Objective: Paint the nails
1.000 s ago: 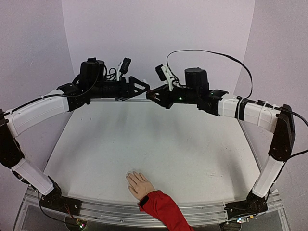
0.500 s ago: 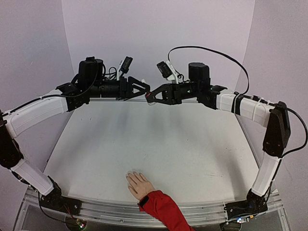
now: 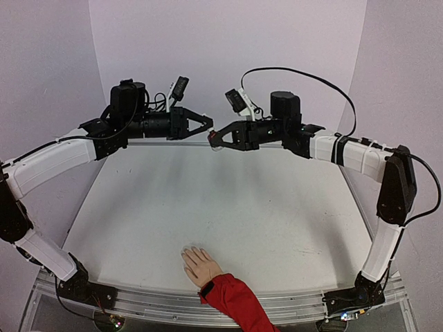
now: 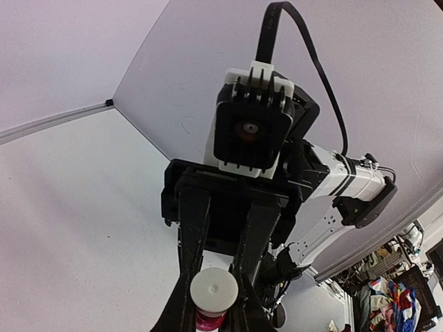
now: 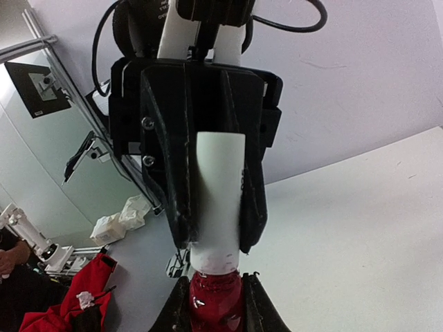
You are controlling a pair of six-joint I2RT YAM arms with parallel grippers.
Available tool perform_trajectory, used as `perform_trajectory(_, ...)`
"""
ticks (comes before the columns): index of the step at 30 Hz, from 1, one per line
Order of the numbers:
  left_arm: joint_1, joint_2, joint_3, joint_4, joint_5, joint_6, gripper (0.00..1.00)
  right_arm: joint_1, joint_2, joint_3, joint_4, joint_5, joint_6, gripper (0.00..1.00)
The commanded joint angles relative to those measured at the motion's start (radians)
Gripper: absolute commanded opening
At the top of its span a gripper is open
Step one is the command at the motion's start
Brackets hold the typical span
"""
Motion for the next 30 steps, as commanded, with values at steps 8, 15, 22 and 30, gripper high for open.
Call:
perform_trajectory(8,-0.017,-0.016,0.016,0.003,-0.086,0.037,0.00,0.113,-0.153,-0.117,-0.001,0.899,-0.162,0.00)
perform_trajectory(15,-0.017,-0.005,0.025,-0.018,-0.080,0.035,0.05,0.152,-0.146,-0.111,0.063,0.897,-0.174,0.00)
perform_trajectory(22,-0.012,-0.051,0.015,-0.072,-0.103,0.038,0.71,0.110,-0.154,-0.147,0.107,0.783,-0.168,0.00)
perform_trajectory(30,0.043,-0.049,0.200,-0.482,-0.138,-0.004,0.89,0.067,-0.131,-0.122,0.021,0.455,-0.259,0.00)
